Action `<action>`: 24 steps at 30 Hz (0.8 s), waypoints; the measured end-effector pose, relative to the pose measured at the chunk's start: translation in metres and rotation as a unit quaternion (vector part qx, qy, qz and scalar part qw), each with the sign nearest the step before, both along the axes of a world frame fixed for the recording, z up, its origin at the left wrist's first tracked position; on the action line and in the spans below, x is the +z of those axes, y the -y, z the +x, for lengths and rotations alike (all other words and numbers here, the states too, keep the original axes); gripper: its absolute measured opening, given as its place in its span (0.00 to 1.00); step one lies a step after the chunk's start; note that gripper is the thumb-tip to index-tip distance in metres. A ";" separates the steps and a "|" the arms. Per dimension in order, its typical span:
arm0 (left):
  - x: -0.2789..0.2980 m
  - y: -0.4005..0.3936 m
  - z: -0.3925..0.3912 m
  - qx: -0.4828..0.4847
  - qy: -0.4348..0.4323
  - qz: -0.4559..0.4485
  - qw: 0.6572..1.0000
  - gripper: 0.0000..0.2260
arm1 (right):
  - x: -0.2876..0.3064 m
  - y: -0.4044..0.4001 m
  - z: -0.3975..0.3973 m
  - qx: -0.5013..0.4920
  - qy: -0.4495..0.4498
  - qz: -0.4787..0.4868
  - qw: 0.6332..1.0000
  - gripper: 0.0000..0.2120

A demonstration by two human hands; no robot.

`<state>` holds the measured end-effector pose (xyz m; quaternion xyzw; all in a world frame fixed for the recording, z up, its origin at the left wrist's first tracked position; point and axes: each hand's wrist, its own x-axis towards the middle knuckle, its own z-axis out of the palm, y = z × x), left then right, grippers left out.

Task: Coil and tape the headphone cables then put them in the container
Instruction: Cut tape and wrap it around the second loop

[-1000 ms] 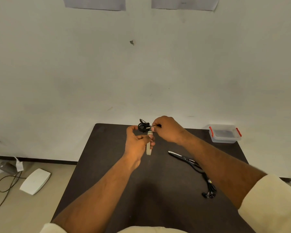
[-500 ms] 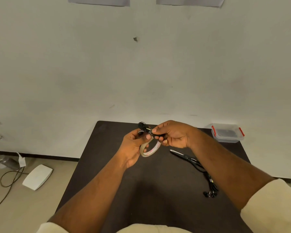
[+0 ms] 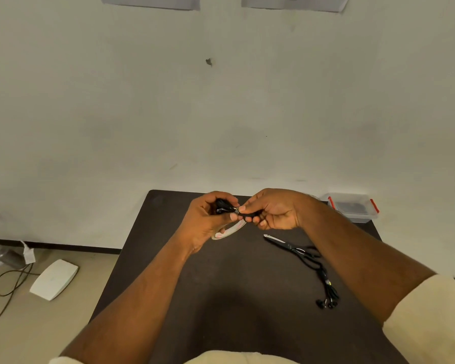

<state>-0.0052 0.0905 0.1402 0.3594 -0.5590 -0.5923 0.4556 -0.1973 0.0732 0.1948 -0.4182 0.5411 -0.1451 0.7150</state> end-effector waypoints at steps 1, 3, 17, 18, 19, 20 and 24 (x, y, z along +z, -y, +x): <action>0.001 0.000 0.001 0.003 0.002 0.006 1.000 0.11 | 0.000 0.000 0.000 0.005 0.004 -0.004 1.000 0.06; 0.002 -0.001 0.002 0.017 -0.002 0.020 1.000 0.09 | -0.002 -0.001 0.001 0.008 0.012 -0.018 1.000 0.07; 0.003 -0.006 -0.010 0.155 -0.027 0.188 0.969 0.11 | -0.019 -0.019 0.013 0.177 -0.325 -0.540 0.756 0.20; 0.005 -0.006 -0.010 0.163 -0.030 0.201 0.965 0.12 | -0.027 -0.017 0.014 0.185 -0.346 -0.562 0.728 0.20; 0.006 -0.006 -0.011 0.171 -0.034 0.214 0.961 0.15 | -0.033 -0.015 0.015 0.183 -0.365 -0.574 0.710 0.21; 0.007 -0.005 -0.012 0.177 -0.037 0.224 0.958 0.17 | -0.038 -0.013 0.016 0.176 -0.373 -0.586 0.698 0.21; 0.010 -0.006 -0.015 0.202 -0.039 0.242 0.948 0.22 | -0.033 -0.012 0.019 0.202 -0.395 -0.612 0.655 0.17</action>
